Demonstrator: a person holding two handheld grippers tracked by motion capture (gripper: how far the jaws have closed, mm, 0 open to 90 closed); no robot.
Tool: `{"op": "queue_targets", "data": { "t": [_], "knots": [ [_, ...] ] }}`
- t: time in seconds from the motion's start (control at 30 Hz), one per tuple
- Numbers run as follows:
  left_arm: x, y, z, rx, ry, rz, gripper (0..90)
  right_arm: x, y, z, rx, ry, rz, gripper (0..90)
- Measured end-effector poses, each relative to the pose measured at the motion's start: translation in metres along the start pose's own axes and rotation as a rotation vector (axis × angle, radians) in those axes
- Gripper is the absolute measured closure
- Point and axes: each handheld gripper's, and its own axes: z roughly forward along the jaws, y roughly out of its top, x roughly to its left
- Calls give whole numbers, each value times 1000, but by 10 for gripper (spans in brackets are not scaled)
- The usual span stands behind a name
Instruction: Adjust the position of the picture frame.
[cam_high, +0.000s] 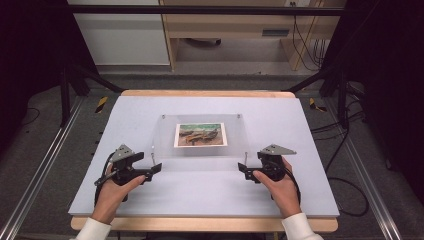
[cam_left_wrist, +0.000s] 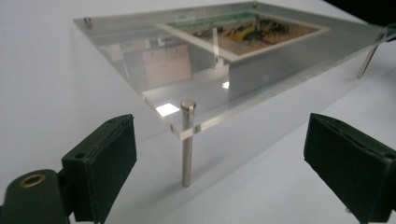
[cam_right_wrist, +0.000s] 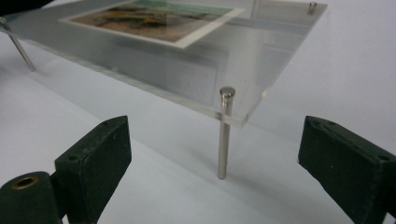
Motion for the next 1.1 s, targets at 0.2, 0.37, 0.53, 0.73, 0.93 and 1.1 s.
{"op": "queue_targets", "data": {
  "t": [0.2, 0.37, 0.53, 0.73, 0.93, 1.1],
  "knots": [
    [3, 21, -13, -59, -8, -14, 95, 3, 17, -13, -46, -11, -8, 149],
    [7, 42, -5, -29, -10, -19, 141, 1, 38, -10, -48, -22, -18, 217],
    [12, 56, 13, 13, 25, -6, 153, -2, 55, 8, 1, -6, -9, 248],
    [22, 52, 31, 64, 47, -59, 167, -12, 55, 30, 69, -2, 34, 232],
    [25, 41, 39, 82, 35, -113, 154, -13, 54, 37, 95, 38, 67, 203],
    [29, 34, 41, 111, 30, -138, 150, -16, 51, 41, 123, 43, 70, 181]
  ]
}}
